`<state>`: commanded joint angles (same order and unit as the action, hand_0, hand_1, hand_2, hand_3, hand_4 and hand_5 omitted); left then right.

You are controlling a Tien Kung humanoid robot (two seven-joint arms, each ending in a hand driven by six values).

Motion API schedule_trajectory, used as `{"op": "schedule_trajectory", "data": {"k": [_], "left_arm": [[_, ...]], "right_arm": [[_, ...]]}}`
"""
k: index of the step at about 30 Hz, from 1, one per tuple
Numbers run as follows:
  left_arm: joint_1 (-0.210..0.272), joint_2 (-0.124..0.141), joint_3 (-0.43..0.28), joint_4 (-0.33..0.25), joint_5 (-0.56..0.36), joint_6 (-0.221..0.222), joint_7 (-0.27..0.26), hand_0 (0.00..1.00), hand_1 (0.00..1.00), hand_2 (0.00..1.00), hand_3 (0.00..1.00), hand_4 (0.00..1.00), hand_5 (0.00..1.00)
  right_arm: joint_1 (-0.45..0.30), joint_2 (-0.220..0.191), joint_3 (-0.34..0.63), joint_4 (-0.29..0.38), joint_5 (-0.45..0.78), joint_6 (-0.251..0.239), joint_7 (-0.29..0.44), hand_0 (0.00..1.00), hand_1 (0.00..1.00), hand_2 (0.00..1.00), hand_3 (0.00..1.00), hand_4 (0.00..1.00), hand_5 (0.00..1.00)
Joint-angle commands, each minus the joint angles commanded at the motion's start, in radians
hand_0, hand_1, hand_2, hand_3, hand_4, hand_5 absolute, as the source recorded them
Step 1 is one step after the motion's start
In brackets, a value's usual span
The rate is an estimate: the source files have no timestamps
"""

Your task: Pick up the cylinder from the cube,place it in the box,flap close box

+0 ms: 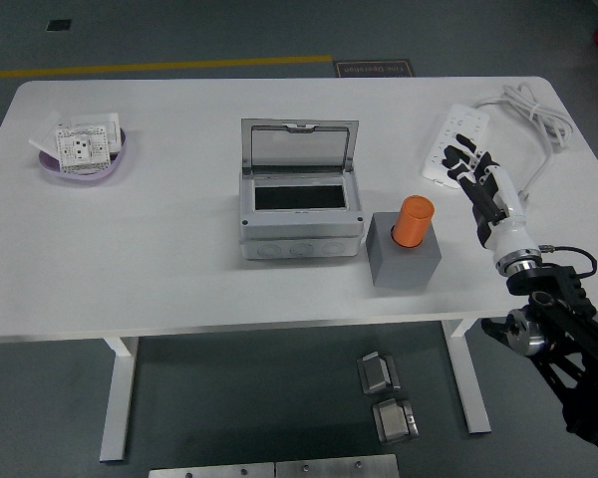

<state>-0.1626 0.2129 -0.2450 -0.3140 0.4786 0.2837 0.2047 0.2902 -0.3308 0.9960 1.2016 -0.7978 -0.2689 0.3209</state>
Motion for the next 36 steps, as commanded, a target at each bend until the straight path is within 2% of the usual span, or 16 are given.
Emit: {"op": "schedule_trajectory", "data": {"k": [6,7,9,18,25,36], "left_arm": [[-0.002,-0.003,0.002,0.000,0.000,0.000,0.000,0.622,0.626,0.594,0.684,0.713,0.266],[-0.002,-0.003,0.003,0.000,0.000,0.000,0.000,0.622,0.626,0.593,0.685,0.712,0.266],[-0.004,-0.004,0.003,0.000,0.001,0.000,0.000,0.622,0.626,0.593,0.685,0.712,0.266],[-0.011,-0.008,0.006,0.000,0.004,-0.001,0.000,0.622,0.626,0.594,0.685,0.712,0.266],[-0.015,-0.010,0.006,-0.001,0.006,-0.002,-0.001,0.622,0.626,0.594,0.685,0.711,0.265],[-0.021,-0.008,0.014,-0.002,0.002,-0.002,-0.001,0.622,0.626,0.593,0.684,0.710,0.265]], "right_arm": [[0.009,0.011,-0.054,-0.010,0.007,0.011,-0.004,0.802,0.816,0.847,0.901,0.756,0.273],[0.011,0.012,-0.063,-0.011,0.009,0.013,-0.005,0.797,0.817,0.847,0.908,0.732,0.228],[0.014,0.011,-0.076,-0.011,0.011,0.017,-0.006,0.797,0.817,0.847,0.908,0.732,0.228],[0.020,0.008,-0.094,-0.015,0.014,0.030,-0.008,0.787,0.816,0.837,0.907,0.723,0.212],[0.020,0.006,-0.111,-0.026,0.020,0.041,-0.007,0.773,0.807,0.786,0.893,0.719,0.207],[0.026,-0.003,-0.147,-0.033,0.014,0.020,0.015,0.769,0.793,0.759,0.861,0.717,0.205]]}}
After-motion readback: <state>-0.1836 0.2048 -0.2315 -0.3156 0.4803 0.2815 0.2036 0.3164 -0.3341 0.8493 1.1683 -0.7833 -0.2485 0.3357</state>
